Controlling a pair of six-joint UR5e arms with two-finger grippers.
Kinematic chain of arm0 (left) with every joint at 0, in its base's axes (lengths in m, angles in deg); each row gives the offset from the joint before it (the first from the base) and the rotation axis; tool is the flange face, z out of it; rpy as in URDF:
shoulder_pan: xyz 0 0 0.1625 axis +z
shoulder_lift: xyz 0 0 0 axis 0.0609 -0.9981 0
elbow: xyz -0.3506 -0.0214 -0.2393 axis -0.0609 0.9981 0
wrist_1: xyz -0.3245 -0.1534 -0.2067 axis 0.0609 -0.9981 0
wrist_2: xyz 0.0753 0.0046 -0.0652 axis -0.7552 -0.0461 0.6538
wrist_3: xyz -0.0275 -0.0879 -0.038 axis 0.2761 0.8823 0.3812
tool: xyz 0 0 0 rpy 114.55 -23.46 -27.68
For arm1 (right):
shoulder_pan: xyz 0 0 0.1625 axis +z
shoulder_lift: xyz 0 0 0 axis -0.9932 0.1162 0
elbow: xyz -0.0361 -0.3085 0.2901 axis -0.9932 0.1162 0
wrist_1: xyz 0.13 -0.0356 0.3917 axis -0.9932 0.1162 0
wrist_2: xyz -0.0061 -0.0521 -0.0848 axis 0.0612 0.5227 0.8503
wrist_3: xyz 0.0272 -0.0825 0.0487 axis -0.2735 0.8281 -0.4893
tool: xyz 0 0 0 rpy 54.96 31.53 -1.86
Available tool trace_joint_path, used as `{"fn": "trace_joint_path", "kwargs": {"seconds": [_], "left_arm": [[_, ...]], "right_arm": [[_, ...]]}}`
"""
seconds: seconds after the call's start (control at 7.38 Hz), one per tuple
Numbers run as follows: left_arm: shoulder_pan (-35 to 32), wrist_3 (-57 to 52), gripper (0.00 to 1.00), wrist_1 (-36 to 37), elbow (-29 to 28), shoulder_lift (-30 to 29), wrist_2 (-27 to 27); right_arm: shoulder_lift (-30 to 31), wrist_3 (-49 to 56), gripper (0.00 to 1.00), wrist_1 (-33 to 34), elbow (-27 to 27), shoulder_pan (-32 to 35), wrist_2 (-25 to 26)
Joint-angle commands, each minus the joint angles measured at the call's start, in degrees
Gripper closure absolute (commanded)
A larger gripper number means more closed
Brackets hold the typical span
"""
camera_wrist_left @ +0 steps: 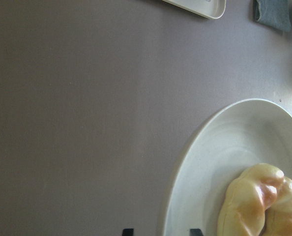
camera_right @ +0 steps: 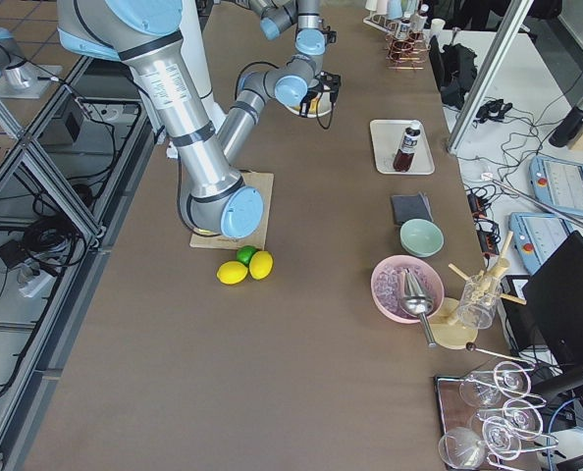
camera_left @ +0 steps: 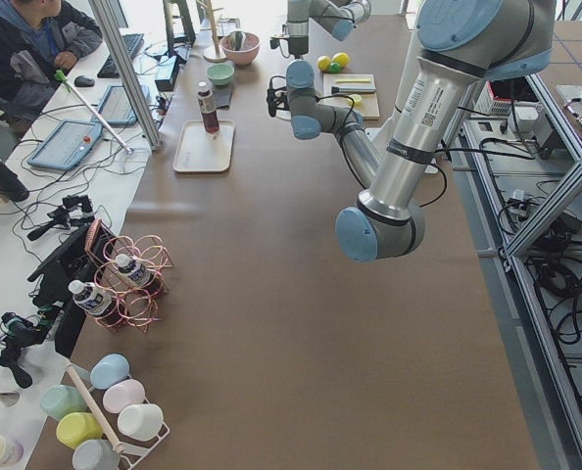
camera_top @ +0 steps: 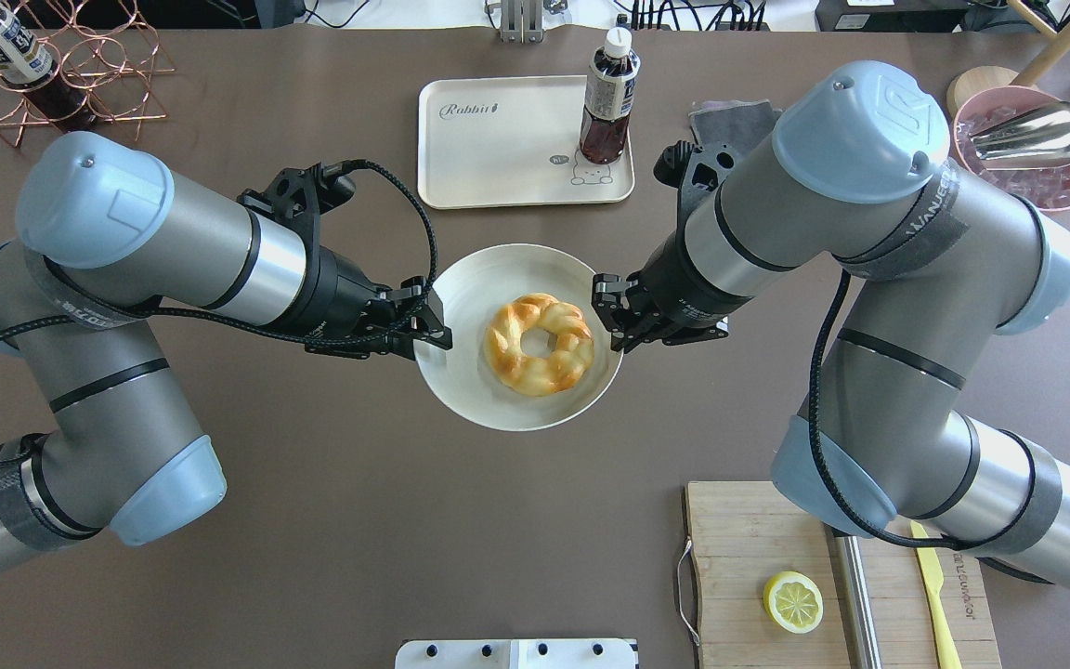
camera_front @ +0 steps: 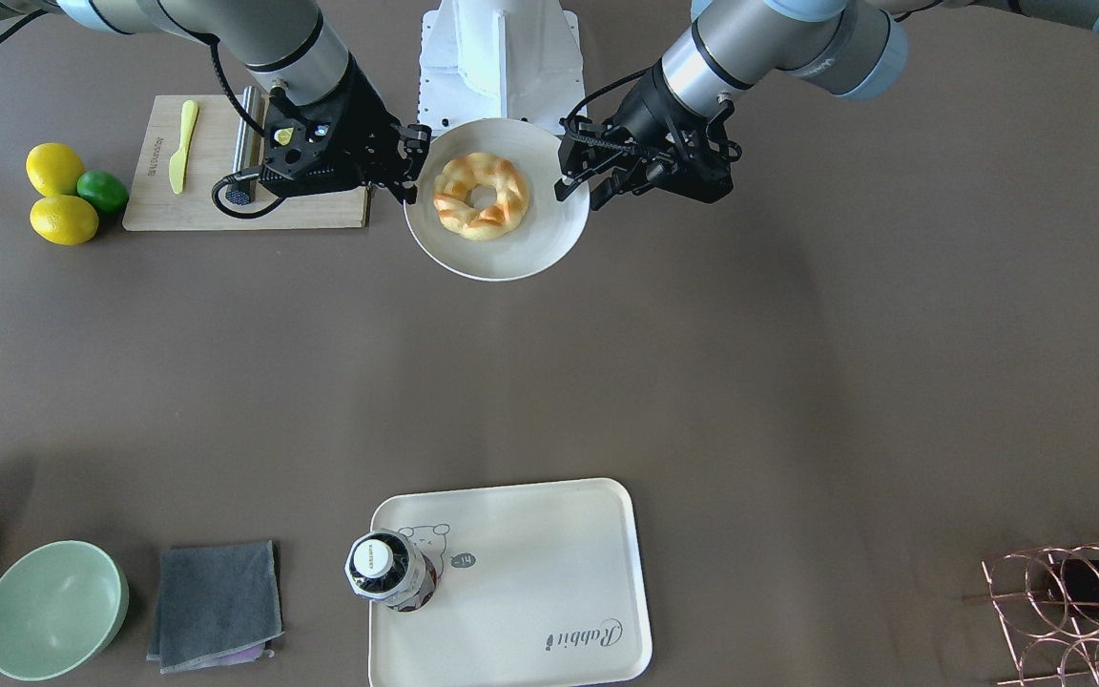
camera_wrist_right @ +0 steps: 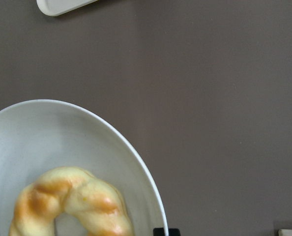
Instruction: Place donut on tray
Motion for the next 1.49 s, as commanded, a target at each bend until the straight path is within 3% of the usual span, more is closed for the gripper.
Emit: {"fn": "trace_joint_path", "kwargs": {"seconds": [0.0,0.14,0.41,0.54,0.68,1.08,1.36], "left_arm": [[0.0,0.0,0.88,-0.1,0.3,0.2,0.0],[0.0,0.0,1.00,-0.1,0.5,0.2,0.0],[0.0,0.7,1.00,0.1,0.6,0.3,-0.1],[0.0,2.8,1.00,0.1,0.5,0.0,-0.1],[0.0,3.0,1.00,0.1,0.3,0.0,-0.4],[-0.3,7.2,1.00,0.2,-2.9,-1.3,-4.8],[-3.8,14.0,1.00,-0.8,-14.9,-8.5,-8.5]], "right_arm": [[-0.5,-2.2,1.00,-0.3,-0.2,-0.2,0.2],[-0.5,-2.2,1.00,-0.3,-0.1,-0.3,0.3],[-0.4,-2.2,1.00,-0.2,-0.2,-0.1,0.3],[-0.4,-2.2,0.56,-0.2,-0.3,-0.1,0.3],[-0.3,-2.2,0.01,-0.1,-1.2,-0.1,0.3],[0.1,-2.2,0.00,0.1,-2.3,2.2,-0.3],[1.7,-2.2,0.00,0.5,-4.3,3.2,-0.2]]}}
